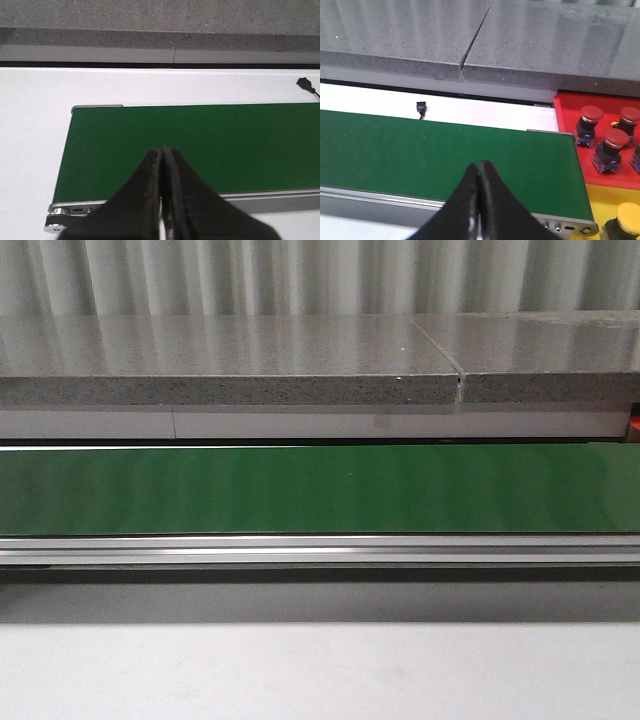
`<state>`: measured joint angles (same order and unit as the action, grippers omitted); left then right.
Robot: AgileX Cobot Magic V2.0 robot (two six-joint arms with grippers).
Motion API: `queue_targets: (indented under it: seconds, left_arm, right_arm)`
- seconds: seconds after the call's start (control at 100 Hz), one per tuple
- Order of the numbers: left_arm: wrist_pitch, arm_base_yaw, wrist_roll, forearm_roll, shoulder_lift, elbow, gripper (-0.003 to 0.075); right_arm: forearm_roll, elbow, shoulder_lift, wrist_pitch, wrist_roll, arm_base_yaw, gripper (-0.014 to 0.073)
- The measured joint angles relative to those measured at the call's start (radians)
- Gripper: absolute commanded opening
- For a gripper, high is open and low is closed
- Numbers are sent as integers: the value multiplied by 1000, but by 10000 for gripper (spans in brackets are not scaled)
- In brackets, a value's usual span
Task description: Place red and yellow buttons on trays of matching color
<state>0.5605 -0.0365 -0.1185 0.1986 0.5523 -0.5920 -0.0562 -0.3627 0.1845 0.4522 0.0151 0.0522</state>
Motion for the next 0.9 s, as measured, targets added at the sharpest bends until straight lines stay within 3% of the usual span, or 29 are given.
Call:
queue_targets:
  seconds: [0.4,0.9]
  left_arm:
    - [0,0,0,0,0,0,-20]
    - [0,0,0,0,0,0,-20]
  right_arm:
    - [0,287,-194,-137,0,-2,-67]
    - [0,389,-194,-336,-60,-8,-67]
